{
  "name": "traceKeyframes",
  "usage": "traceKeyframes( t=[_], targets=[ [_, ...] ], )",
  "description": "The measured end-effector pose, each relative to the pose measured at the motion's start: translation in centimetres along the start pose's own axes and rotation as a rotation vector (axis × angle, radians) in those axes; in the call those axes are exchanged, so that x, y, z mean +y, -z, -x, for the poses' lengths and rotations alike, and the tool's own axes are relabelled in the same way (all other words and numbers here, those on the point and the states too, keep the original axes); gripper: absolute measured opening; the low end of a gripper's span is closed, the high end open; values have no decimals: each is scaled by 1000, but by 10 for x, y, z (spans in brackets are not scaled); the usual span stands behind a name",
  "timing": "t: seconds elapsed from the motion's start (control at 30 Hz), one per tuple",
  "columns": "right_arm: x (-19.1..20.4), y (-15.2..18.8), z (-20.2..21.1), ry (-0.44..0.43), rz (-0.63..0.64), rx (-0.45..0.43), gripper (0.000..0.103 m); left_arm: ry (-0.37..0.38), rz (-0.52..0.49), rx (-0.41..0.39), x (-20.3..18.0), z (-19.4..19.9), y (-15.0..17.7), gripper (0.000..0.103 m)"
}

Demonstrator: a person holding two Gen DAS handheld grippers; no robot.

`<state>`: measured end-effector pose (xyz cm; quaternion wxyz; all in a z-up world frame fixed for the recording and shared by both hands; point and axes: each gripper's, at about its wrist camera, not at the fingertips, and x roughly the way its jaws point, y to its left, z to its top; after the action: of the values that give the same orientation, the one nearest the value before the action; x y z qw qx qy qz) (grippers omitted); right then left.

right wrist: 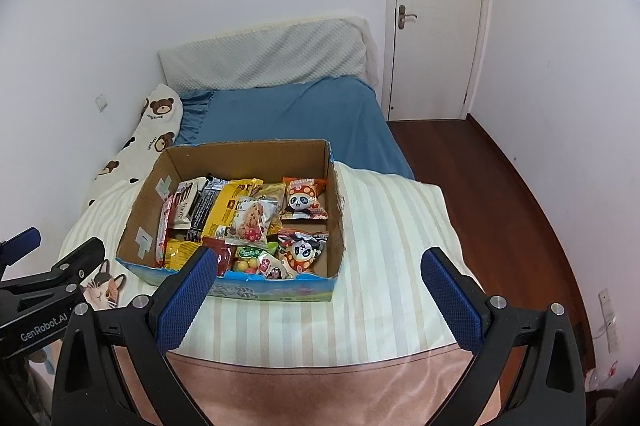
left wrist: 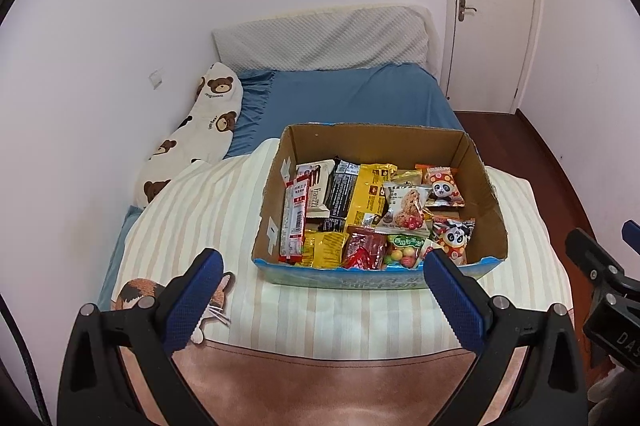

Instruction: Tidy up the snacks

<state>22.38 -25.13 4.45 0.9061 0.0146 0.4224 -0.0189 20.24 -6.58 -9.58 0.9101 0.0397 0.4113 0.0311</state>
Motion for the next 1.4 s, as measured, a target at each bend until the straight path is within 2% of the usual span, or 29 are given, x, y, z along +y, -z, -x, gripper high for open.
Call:
traceKeyframes(
  t=[1.4],
  targets=[
    [7, -5, -5, 8, 8, 1, 103, 11, 5, 13, 1, -12, -3, 103]
  ],
)
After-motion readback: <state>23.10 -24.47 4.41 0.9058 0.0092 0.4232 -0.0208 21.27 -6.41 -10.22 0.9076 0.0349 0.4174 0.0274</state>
